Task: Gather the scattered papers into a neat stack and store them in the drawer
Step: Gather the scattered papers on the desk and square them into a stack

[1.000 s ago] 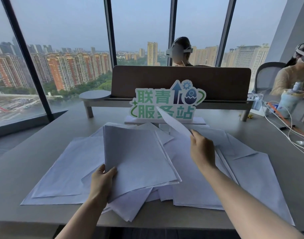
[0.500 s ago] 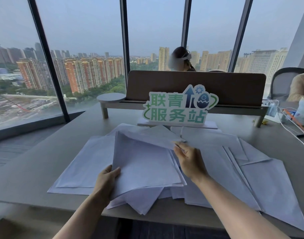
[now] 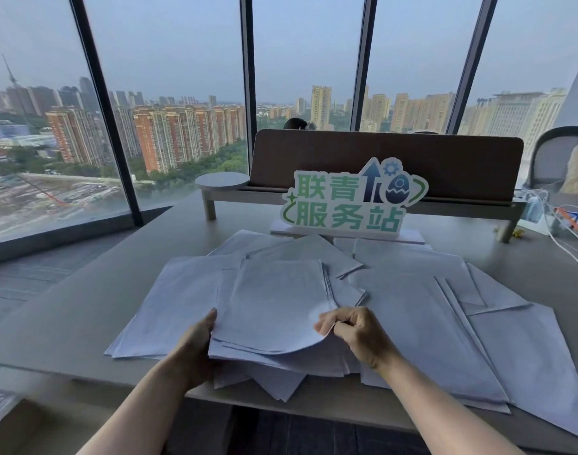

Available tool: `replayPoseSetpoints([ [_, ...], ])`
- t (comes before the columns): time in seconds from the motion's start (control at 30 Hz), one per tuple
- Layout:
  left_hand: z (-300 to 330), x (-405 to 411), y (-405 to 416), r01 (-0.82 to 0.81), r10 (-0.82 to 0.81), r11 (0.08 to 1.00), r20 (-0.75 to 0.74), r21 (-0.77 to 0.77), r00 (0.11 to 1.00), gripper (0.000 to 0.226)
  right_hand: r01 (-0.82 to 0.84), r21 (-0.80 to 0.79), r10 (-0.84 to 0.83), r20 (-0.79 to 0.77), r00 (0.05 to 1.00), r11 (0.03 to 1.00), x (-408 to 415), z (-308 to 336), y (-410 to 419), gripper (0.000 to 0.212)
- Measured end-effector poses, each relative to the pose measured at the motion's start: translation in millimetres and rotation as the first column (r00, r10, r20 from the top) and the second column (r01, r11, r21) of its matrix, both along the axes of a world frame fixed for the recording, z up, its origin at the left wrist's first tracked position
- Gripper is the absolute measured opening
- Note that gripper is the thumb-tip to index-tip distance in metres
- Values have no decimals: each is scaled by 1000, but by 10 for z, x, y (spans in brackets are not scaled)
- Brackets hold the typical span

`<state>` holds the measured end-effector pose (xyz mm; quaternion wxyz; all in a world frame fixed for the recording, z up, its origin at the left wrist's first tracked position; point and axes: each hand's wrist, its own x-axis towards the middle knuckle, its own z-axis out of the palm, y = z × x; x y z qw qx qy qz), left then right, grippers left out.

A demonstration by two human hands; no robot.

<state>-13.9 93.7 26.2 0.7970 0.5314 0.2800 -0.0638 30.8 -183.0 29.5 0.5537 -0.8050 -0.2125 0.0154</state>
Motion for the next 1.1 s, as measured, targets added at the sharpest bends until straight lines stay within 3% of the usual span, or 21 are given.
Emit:
replayPoseSetpoints([
  [0.27,38,-20,-23,128,-126,977,-20,173,992,24,-61,-14,60,-28,998,998,-36,-118,56,30],
  [0.37,0,2,-32,121,-128,939,2,321,992,32,-118,-61,115,-53,992,991,-58,-87,25,25],
  [0.43,-32,30,-31,84,-100,930,27,357,995,35,-43,-41,41,-52,998,998,-43,-13,-47,22],
  [0.5,-57,56,-46,45,-71,936,63,349,995,35,191,-42,-192,-11,981,981,20,56,-184,22],
  [0.57,-51,67,-76,3,-42,933,101,359,994,33,406,-151,-407,20,913,901,107,118,-346,16],
  [0.63,-40,72,-136,-24,-28,938,146,345,989,30,478,-342,-508,0,861,809,187,136,-546,12],
  [0.77,-22,97,-257,-73,7,956,226,285,974,33,422,-666,-595,-41,803,615,196,140,-884,49],
  [0.9,-15,115,-425,-53,-14,971,277,233,961,33,480,-761,-724,20,690,437,111,159,-1112,54],
  [1.1,-1,87,-682,-48,-51,964,355,263,934,28,475,-798,-816,-37,577,372,50,201,-1360,81],
])
